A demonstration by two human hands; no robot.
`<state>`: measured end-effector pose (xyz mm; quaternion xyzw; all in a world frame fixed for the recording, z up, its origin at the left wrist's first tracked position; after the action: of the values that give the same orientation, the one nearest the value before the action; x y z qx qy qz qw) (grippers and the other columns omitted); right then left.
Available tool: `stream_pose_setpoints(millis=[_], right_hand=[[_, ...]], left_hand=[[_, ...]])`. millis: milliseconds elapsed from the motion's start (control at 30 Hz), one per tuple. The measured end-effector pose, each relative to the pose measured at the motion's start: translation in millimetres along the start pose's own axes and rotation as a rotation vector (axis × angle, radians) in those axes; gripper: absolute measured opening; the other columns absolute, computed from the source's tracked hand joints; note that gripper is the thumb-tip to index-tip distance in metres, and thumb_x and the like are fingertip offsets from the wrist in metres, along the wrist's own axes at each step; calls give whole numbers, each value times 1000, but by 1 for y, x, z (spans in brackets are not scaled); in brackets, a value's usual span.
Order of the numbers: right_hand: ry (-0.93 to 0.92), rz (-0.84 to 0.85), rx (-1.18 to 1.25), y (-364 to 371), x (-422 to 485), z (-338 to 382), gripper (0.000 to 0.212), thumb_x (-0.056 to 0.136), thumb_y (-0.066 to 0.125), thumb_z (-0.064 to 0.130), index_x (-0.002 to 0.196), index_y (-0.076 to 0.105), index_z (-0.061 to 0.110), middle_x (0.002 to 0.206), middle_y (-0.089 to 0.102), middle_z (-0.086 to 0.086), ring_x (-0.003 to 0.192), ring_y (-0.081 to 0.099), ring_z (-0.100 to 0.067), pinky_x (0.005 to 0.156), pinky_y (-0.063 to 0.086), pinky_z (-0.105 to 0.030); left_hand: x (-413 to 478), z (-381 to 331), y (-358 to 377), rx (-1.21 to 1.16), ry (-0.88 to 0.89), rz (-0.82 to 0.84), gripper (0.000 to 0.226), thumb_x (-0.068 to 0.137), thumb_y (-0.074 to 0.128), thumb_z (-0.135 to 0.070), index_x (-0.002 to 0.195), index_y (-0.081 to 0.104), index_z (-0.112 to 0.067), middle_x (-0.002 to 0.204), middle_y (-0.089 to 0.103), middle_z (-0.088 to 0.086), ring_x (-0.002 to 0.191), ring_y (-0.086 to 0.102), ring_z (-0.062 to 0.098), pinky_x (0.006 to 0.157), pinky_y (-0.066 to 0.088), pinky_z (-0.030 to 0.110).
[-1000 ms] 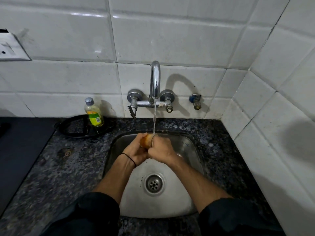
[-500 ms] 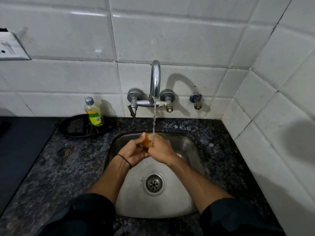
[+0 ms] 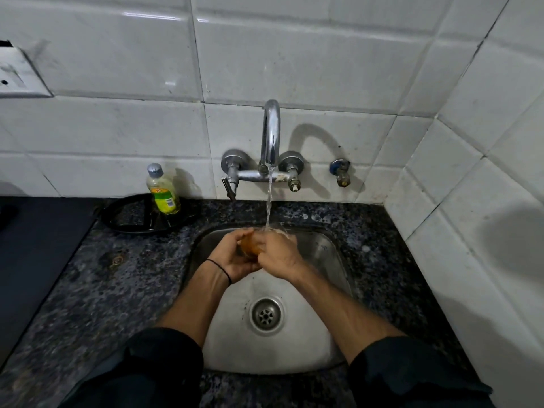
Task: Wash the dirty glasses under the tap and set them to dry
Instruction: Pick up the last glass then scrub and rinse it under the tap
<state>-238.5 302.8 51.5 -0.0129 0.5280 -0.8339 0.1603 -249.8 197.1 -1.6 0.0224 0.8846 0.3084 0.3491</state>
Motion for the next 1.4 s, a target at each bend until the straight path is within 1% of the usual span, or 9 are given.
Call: stream_pose_setpoints(millis=[100,200,433,633,833,967,1067,1267,1400], right_hand=[[-128,59,-250,-3,-10,4,49,85,57,5,133,57,18,143,48,-12,143,25,-33,120,15,-46],[-270,51,-442,-3,-13,10,43,84,57,3,125,60,15,132,57,-7,137,38,-23,123,-1,-53],[107,53,440,13,-6,7,39,73,56,10,109,68,18,106,70,-8,101,66,-26,90,56,-46],[-360,-66,-465,5,-21,1,42,82,54,4,121,65,15,129,58,-3,126,47,-21,118,17,-48],[-17,14,338,11,-7,6,41,75,61,-2,114,63,11,112,65,-10,107,62,-27,83,50,-28],[-106,0,22,12,-10,7,37,81,52,2,114,61,14,118,61,-10,111,56,-33,93,50,-41],[-285,-10,-362,8,-15,5,46,83,54,1,125,59,19,135,50,-4,128,40,-28,114,26,-44],[-8,0,125,11,-7,6,15,77,64,5,80,59,19,101,62,-5,98,59,-23,84,47,-35],[-64,26,-94,0,-13,2,40,85,53,2,123,61,13,127,55,-13,127,39,-33,112,33,-45]], left_hand=[[0,-3,1,82,-48,-16,43,95,56,-46,97,72,-6,95,73,18,90,66,30,77,53,43],[3,-6,2,81,22,1,34,98,55,-36,92,68,-5,80,74,14,74,70,24,69,55,39],[10,-3,-8,12,89,-50,12,86,55,-20,90,60,-10,87,62,12,78,61,24,70,51,36],[5,-4,-4,133,8,-66,20,94,62,-28,95,69,-9,88,71,14,74,67,24,51,58,32],[9,0,-6,-35,151,-53,11,92,55,-18,87,61,-10,85,61,10,76,60,22,63,54,33],[13,2,-11,15,19,5,34,95,55,-39,103,68,-9,102,68,15,95,63,26,84,52,40],[10,4,-12,34,9,35,34,95,55,-38,104,69,-9,104,71,14,93,65,25,83,51,37],[9,10,-8,-69,87,62,21,91,49,-21,83,63,-8,79,66,11,75,63,23,74,49,37],[10,12,-11,51,-22,17,38,87,65,-45,100,72,-9,89,67,11,75,63,22,56,54,29]])
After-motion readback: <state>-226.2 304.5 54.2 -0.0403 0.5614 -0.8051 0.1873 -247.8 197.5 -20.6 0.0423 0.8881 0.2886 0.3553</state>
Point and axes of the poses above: each hand's wrist, its own x-axis towards the middle knuckle, its own y-axis out of the palm, z = x × y, the point moved 3 cm from there along x, towards the middle knuckle
